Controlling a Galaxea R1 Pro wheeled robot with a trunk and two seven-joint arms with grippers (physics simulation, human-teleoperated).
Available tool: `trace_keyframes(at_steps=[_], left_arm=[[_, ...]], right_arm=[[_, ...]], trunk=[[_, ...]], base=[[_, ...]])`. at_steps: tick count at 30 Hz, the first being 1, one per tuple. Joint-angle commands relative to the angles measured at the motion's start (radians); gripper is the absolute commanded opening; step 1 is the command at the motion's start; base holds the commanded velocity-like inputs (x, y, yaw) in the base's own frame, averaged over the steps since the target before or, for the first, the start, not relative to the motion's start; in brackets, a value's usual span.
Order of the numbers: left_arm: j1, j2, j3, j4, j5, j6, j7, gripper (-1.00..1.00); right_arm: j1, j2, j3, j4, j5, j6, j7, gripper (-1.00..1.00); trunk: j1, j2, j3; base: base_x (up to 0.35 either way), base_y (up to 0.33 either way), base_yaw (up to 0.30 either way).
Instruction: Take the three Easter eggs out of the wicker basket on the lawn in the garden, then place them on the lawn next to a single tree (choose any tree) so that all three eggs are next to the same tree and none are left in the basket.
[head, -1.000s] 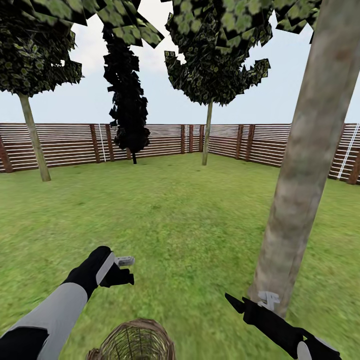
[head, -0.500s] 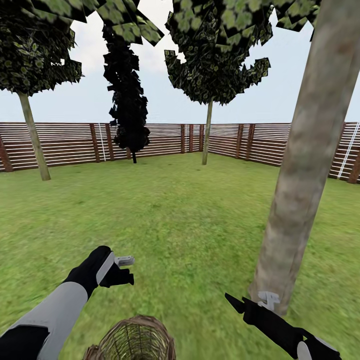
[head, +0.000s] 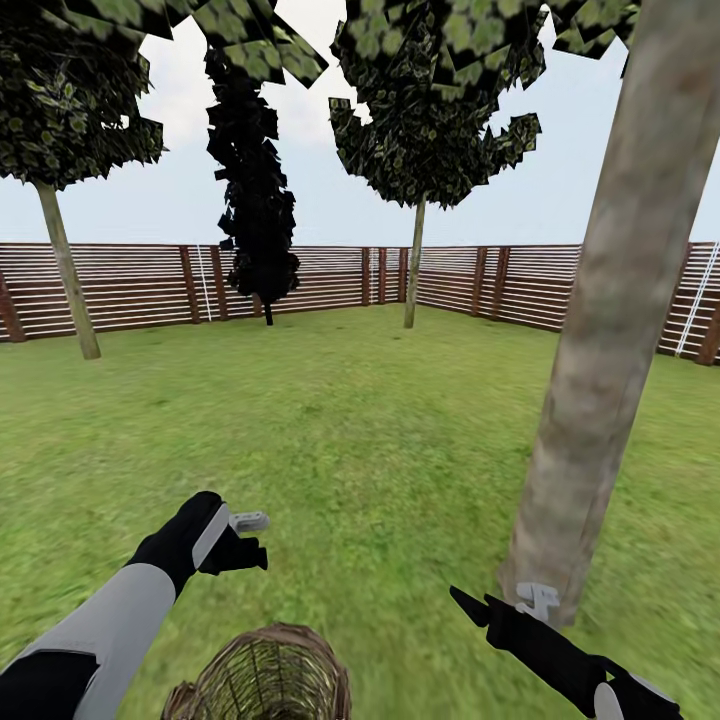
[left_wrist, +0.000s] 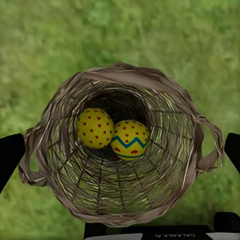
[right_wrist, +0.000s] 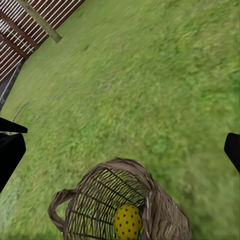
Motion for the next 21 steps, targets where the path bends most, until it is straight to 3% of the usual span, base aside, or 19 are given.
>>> trace_keyframes(at_steps=[1,17,21], left_arm=[[-0.001,0.002,-0.008,-0.001,0.009,0.003,0.004,1.00],[-0.001,-0.006,-0.008,-0.001,0.009,0.003,0.004,1.00],[-0.001,-0.012,-0.008,-0.001,0.009,0.003,0.004,1.00]], right_arm=[[-0.001,0.001,-0.002,0.000,-0.005,0.007,0.003,1.00],[-0.001,0.000,-0.006,-0.006,-0.005,0.007,0.007,1.00],[0.001,0.000,-0.060,-0.033,-0.011,0.006,0.028,1.00]], trunk=[[0.004,-0.008,-0.004],[0.065,-0.120,-0.054],[0.065,-0.120,-0.054]], base=[[0.000,0.000,0.000],[0.000,0.000,0.000],[0.000,0.000,0.000]])
